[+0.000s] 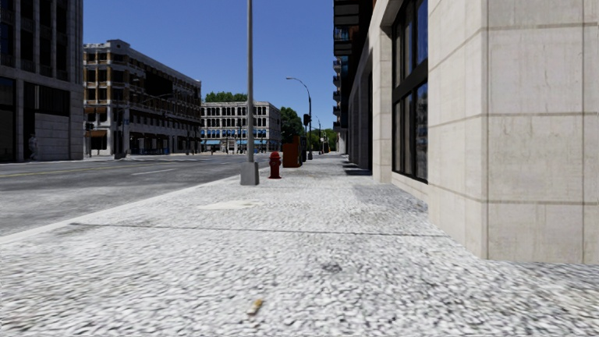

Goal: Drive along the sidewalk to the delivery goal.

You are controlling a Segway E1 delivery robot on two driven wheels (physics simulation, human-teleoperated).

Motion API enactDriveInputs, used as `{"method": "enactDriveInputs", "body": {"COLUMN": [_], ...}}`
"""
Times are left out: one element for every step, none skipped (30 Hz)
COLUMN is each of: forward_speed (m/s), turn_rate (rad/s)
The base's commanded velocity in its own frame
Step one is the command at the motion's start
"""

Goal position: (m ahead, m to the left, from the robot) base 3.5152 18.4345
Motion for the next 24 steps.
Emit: {"method": "enactDriveInputs", "body": {"forward_speed": [2.0, 2.0, 2.0, 2.0, 2.0, 2.0, 2.0, 2.0, 2.0, 2.0, 2.0, 2.0, 2.0, 2.0, 2.0, 2.0, 2.0, 2.0, 2.0, 2.0, 2.0, 2.0, 2.0, 2.0], "turn_rate": [0.0, 0.0, 0.0, 0.0, 0.0, 0.0, 0.0, 0.0, 0.0, 0.0, 0.0, 0.0, 0.0, 0.0, 0.0, 0.0, 0.0, 0.0, 0.0, 0.0, 0.0, 0.0, -0.04, -0.04]}}
